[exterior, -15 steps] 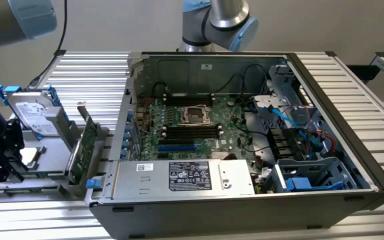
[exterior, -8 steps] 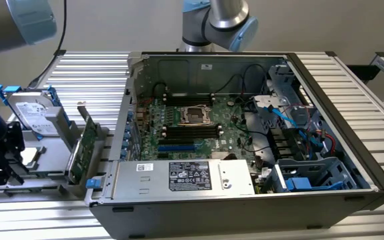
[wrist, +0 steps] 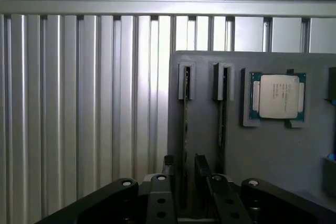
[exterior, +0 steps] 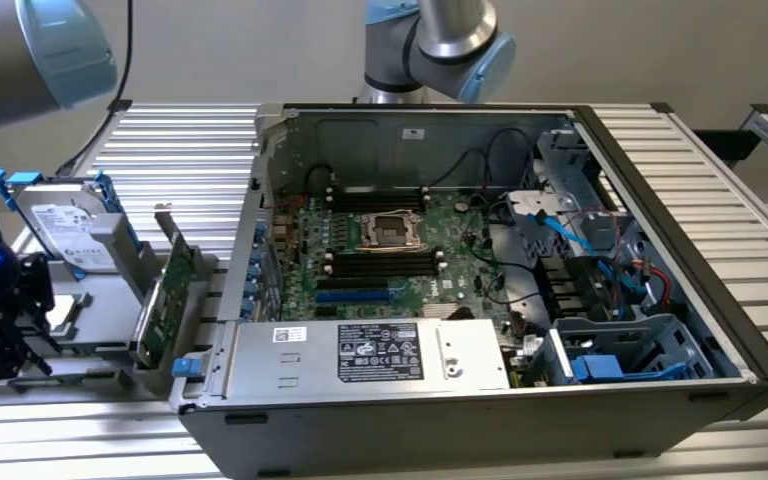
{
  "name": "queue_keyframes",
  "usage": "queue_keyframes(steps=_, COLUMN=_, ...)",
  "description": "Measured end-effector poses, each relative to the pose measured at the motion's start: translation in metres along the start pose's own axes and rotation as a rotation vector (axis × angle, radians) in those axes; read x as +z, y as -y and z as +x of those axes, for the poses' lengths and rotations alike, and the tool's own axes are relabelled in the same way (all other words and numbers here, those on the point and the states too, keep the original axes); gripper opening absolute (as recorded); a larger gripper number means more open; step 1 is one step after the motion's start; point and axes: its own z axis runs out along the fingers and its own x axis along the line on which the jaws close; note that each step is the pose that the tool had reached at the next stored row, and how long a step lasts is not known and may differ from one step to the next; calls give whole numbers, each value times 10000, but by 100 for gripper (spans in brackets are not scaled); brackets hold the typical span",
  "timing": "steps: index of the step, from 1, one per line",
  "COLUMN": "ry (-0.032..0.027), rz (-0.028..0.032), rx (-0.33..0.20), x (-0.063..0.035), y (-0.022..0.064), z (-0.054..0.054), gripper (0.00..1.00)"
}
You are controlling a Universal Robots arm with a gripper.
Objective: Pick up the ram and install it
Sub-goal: 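Pick up the ram and move it above insertion slot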
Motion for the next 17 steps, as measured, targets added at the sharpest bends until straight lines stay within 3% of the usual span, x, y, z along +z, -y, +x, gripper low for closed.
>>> queue_keyframes(steps=17, ry=2, rz=-3, rx=159, x=310, y=-22, z=-9, gripper=30)
